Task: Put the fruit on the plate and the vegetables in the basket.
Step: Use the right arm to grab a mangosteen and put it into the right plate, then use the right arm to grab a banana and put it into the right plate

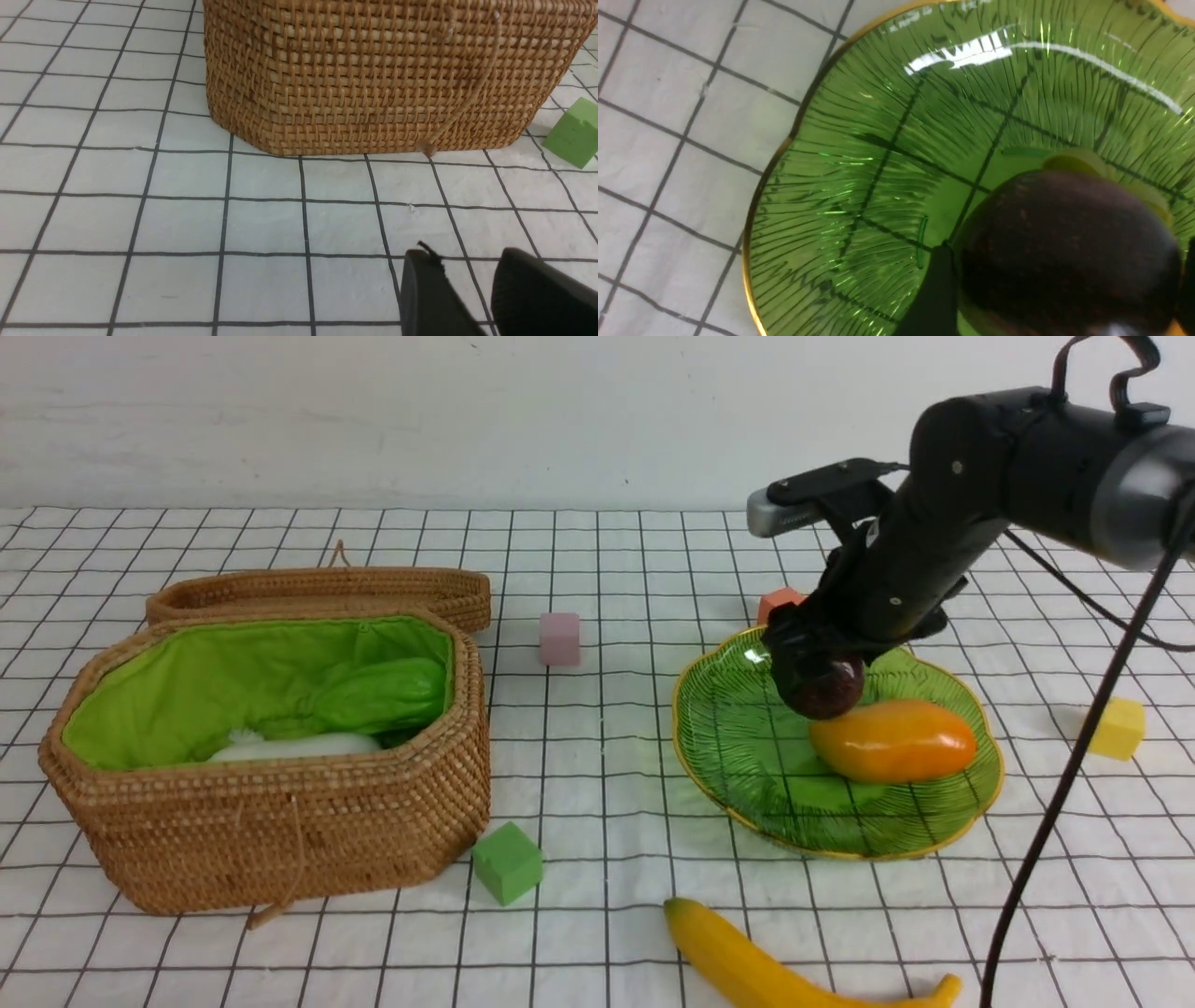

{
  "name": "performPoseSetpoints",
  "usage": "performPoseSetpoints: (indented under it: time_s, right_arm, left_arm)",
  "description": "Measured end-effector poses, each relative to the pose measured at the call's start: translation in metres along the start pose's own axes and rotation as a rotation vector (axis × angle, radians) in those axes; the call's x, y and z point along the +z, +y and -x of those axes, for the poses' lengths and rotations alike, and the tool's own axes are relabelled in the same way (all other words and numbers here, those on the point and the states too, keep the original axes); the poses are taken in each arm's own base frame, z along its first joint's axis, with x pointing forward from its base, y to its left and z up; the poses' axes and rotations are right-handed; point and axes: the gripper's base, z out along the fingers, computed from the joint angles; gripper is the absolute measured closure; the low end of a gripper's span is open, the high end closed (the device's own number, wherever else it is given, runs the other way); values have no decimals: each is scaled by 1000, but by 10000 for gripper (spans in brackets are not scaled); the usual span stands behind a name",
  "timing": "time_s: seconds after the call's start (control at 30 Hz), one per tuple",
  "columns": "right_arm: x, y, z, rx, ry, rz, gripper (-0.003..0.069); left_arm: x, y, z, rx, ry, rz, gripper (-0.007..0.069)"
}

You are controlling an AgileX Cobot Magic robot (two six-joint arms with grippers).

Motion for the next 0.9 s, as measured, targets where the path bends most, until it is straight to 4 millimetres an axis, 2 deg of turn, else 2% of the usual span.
performPoseSetpoints:
  time_s: [0.07, 0.1, 0.17, 0.2, 0.27, 0.3, 0.37, 0.4, 0.5, 0.63, 0.67, 0.7, 0.8, 0.9]
  right_arm:
    - [-16, -1, 1, -19, -8, -22, -21]
    - [-18, -1, 1, -21, -9, -24, -21]
    - [-51, -2, 1, -19, -45, -33, -7]
    - [-59, -2, 1, -17, -55, -32, -1]
    - [-87, 3, -1, 0, -76, 1, 23]
    - [-89, 4, -2, 1, -76, 7, 26]
    - [-110, 16, -13, -10, -61, 105, 59]
    - [-111, 22, -22, -28, -33, 147, 68]
    - [-98, 46, -53, -106, 86, 296, 82]
    - [-52, 84, -106, -250, 266, 410, 80]
    - [-50, 85, -107, -262, 264, 408, 79]
    - [-36, 96, -125, -312, 305, 404, 78]
    - [-13, 106, -147, -385, 338, 364, 78]
    - [10, 113, -162, -442, 343, 320, 79]
  left_arm:
    - [0, 0, 0, 0, 0, 0, 406]
    - [0, 0, 0, 0, 0, 0, 406]
    - [0, 0, 0, 0, 0, 0, 404]
    - [0, 0, 0, 0, 0, 0, 403]
    - [0, 0, 0, 0, 0, 0, 401]
    - [0, 0, 0, 0, 0, 0, 400]
    - [0, 0, 0, 0, 0, 0, 397]
    - [0, 0, 0, 0, 0, 0, 396]
    - [0, 0, 0, 0, 0, 0, 396]
    - [0, 0, 0, 0, 0, 0, 389]
    - [0, 0, 0, 0, 0, 0, 389]
    - [0, 0, 0, 0, 0, 0, 386]
    - [0, 0, 0, 0, 0, 0, 386]
    - [0, 0, 0, 0, 0, 0, 386]
